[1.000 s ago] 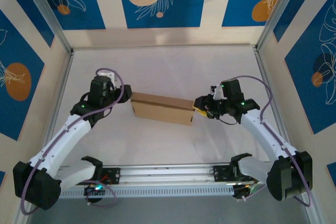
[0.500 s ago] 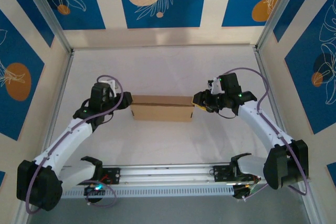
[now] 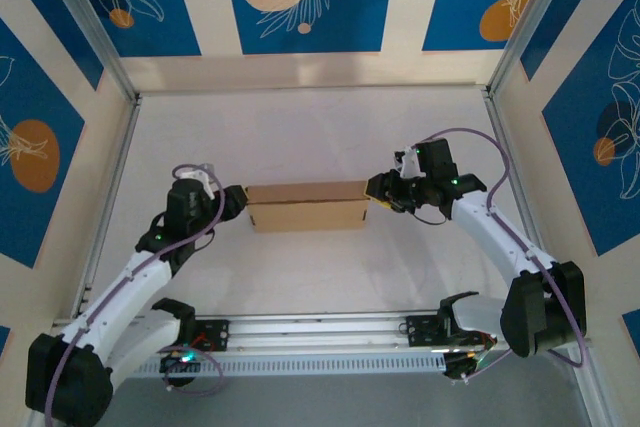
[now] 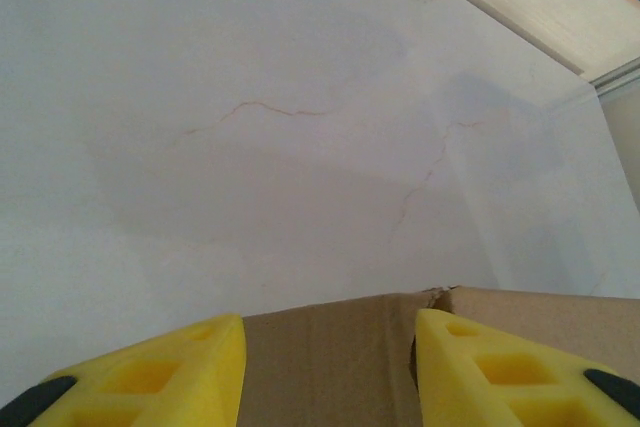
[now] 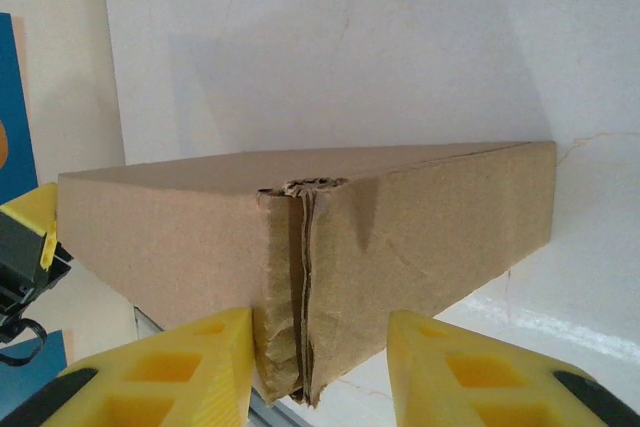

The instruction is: Fold the paper box

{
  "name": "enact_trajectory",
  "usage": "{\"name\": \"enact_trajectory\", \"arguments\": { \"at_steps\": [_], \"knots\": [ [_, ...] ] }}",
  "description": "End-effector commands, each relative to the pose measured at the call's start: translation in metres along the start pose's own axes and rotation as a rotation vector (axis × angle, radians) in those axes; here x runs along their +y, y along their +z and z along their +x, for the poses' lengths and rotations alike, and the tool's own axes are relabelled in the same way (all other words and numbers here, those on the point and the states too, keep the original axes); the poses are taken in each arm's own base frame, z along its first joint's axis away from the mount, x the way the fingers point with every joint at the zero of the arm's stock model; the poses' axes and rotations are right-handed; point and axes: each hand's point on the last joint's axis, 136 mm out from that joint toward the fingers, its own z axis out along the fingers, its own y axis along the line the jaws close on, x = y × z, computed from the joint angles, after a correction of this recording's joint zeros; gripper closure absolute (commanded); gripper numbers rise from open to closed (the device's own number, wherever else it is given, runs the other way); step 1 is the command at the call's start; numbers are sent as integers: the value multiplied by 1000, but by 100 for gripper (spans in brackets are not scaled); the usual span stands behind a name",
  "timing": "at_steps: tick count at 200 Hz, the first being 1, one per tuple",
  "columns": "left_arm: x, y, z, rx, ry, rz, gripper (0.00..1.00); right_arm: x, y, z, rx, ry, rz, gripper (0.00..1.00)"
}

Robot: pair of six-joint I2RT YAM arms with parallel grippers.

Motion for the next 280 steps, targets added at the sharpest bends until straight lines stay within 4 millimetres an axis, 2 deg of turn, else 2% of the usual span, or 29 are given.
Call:
{"name": "enact_trajectory", "arguments": {
  "at_steps": [1,32,48,72,88,108,169,249,280],
  "knots": [
    [40,0,34,99,-20,-157,51,-33,11,17,46,41,134,60],
    [28,-24,-7,18,127,-209,41,-28,10,19,46,-1,168,60],
    [20,-32,-16,5,161,-197,38,-27,9,18,39,-6,171,60],
    [4,-31,-2,80,136,-101,33,-27,8,17,34,-10,173,61],
    [-3,-29,14,135,99,-33,33,-26,8,17,35,-10,171,61],
    [-9,-30,20,149,79,18,34,-27,8,18,39,-10,173,61],
    [-12,-35,21,160,84,29,36,-27,9,19,47,-16,176,62],
    [-20,-46,-10,94,185,-24,36,-26,8,18,48,-12,173,61],
    [-27,-46,-6,113,151,19,36,-27,9,18,50,-14,176,62]
  ]
}}
